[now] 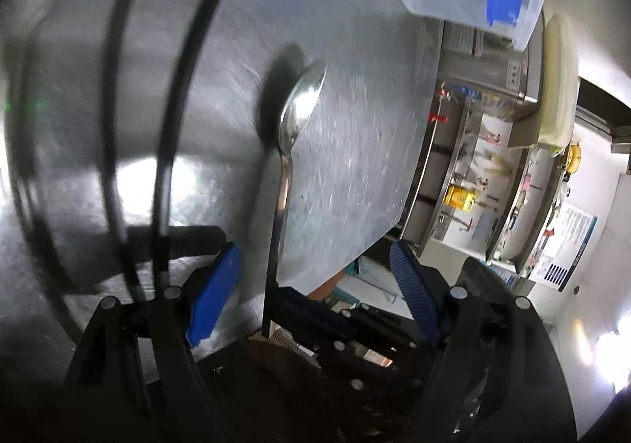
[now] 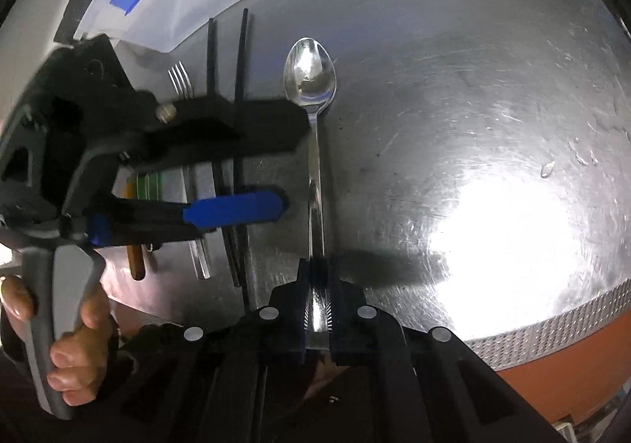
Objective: Organize utensils
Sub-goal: 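Close the left gripper on the spoon bowl while the right gripper holds the handle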
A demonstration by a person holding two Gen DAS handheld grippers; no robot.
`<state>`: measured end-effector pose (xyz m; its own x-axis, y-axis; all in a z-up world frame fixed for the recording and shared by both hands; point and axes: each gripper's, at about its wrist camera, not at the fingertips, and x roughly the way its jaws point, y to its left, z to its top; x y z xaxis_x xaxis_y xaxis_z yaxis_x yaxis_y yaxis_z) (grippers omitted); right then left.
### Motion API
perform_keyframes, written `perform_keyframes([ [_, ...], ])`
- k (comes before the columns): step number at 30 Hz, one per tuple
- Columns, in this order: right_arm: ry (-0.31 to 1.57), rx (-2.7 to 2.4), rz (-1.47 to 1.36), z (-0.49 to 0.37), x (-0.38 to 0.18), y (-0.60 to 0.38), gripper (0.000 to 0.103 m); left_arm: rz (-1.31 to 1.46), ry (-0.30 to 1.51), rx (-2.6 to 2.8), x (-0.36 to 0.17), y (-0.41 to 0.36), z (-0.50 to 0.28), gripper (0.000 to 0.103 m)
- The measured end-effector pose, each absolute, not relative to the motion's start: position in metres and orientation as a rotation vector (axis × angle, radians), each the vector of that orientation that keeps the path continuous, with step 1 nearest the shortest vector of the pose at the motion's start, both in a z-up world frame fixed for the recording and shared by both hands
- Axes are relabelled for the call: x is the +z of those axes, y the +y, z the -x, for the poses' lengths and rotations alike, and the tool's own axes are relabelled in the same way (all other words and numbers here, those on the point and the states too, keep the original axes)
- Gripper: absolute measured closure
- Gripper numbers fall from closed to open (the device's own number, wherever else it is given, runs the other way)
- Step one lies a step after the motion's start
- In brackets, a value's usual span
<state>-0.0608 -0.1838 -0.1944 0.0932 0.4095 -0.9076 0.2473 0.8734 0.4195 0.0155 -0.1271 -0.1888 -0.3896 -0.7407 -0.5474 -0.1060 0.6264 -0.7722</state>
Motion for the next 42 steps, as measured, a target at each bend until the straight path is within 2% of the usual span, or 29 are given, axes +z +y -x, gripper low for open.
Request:
perform_keyframes([
  [1, 1.497, 0.133, -0.555, 0.06, -0.193, -0.189, 0.102, 0.671, 1.877, -0.808, -0.19, -0.13, -0.014, 0.028],
  [4, 1.49, 0.149, -0.573, 0.065, -0.186, -0.199, 0.102, 0.65, 1.9, -0.806, -0.194, -0.139, -0.009, 0.028],
  [8, 1.475, 0.085, -0.399, 0.069, -0.179, -0.185, 0.1, 0.611, 1.878, -0.782, -0.19, -0.139, -0.008, 0.028],
  [9, 1.483, 0.095, -0.379, 0.069, -0.179, -0.181, 0.096, 0.605, 1.858, -0.78, -0.185, -0.14, -0.01, 0.028],
  [10, 1.482, 0.101, -0.365, 0.07, -0.178, -0.178, 0.082, 0.604, 1.841, -0.777, -0.182, -0.137, -0.013, 0.028],
  [11, 1.477, 0.109, -0.346, 0.071, -0.177, -0.173, 0.063, 0.607, 1.83, -0.772, -0.18, -0.135, -0.016, 0.028],
  [12, 1.476, 0.118, -0.32, 0.071, -0.177, -0.167, 0.054, 0.61, 1.82, -0.767, -0.177, -0.132, -0.019, 0.028],
  [14, 1.492, 0.109, -0.231, 0.07, -0.184, -0.153, 0.058, 0.62, 1.803, -0.753, -0.175, -0.128, -0.025, 0.028],
  [15, 1.508, 0.095, -0.184, 0.067, -0.19, -0.147, 0.073, 0.627, 1.802, -0.746, -0.175, -0.127, -0.026, 0.028],
  [16, 1.485, 0.08, -0.156, 0.068, -0.19, -0.146, 0.079, 0.634, 1.802, -0.742, -0.175, -0.126, -0.027, 0.028],
  [17, 1.486, 0.089, -0.161, 0.068, -0.191, -0.146, 0.092, 0.637, 1.804, -0.738, -0.176, -0.125, -0.028, 0.028],
  [26, 1.5, 0.124, -0.455, 0.064, -0.189, -0.214, 0.094, 0.632, 1.901, -0.778, -0.193, -0.141, -0.013, 0.028],
  [27, 1.5, 0.126, -0.472, 0.063, -0.187, -0.221, 0.102, 0.635, 1.91, -0.788, -0.195, -0.143, -0.012, 0.028],
  [34, 1.497, 0.109, -0.447, 0.05, -0.176, -0.246, 0.102, 0.629, 1.927, -0.801, -0.197, -0.157, -0.006, 0.028],
  [35, 1.488, 0.1, -0.427, 0.051, -0.179, -0.241, 0.1, 0.623, 1.915, -0.789, -0.195, -0.156, -0.008, 0.028],
  [36, 1.482, 0.092, -0.401, 0.051, -0.178, -0.238, 0.087, 0.622, 1.901, -0.778, -0.194, -0.152, -0.011, 0.028],
  [38, 1.451, 0.068, -0.32, 0.054, -0.175, -0.232, 0.071, 0.639, 1.862, -0.755, -0.188, -0.146, -0.02, 0.028],
  [42, 1.434, 0.078, -0.251, 0.055, -0.174, -0.226, 0.071, 0.597, 1.791, -0.718, -0.18, -0.141, -0.039, 0.028],
])
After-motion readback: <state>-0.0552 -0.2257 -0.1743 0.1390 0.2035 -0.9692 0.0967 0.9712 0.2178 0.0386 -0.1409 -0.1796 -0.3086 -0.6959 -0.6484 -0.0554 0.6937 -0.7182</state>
